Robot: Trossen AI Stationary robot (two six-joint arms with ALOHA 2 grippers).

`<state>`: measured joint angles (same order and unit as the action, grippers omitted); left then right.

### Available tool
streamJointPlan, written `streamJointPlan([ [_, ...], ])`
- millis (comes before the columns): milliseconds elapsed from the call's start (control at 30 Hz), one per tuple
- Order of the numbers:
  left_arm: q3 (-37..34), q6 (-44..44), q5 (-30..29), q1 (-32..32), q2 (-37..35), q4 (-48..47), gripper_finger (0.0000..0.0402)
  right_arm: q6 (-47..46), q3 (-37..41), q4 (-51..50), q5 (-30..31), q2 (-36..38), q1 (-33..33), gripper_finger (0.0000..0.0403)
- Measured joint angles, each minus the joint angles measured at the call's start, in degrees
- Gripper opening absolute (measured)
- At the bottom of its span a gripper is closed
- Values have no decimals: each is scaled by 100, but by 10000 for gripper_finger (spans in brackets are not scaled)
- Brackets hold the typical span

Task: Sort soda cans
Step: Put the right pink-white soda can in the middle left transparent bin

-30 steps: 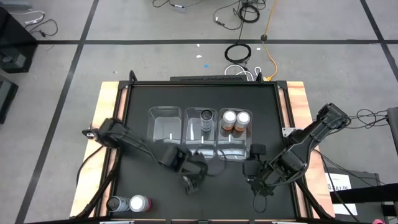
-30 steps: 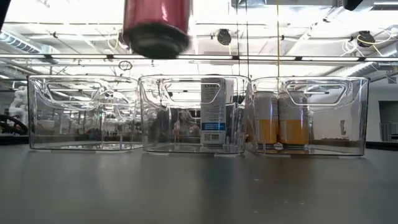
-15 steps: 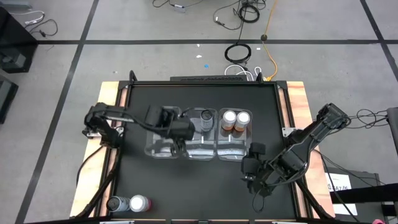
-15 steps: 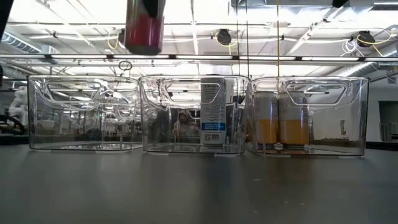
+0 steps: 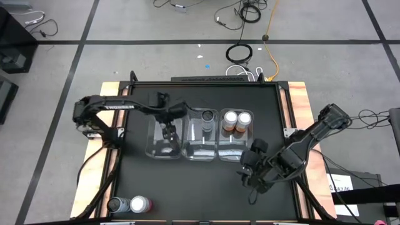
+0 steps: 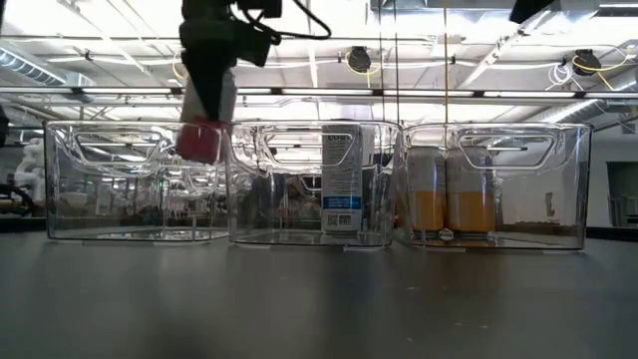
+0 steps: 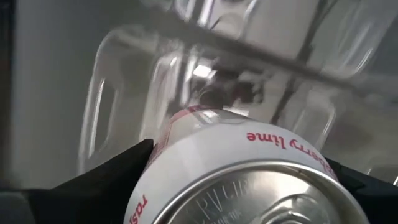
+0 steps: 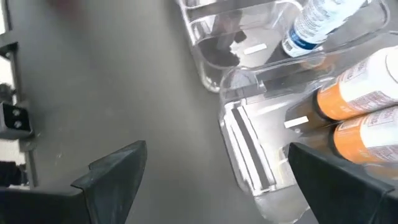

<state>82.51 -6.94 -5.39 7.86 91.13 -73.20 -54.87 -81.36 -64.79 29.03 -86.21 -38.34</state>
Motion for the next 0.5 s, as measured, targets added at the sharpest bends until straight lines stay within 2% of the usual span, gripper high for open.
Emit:
streamJointPlan([
  [167, -841, 365, 534, 524, -430, 1144, 321, 0, 0, 32, 309, 0, 252, 384],
  [500, -1616, 1064, 1067, 1261, -278, 2242, 321, -1, 2, 129, 417, 2, 571, 384],
])
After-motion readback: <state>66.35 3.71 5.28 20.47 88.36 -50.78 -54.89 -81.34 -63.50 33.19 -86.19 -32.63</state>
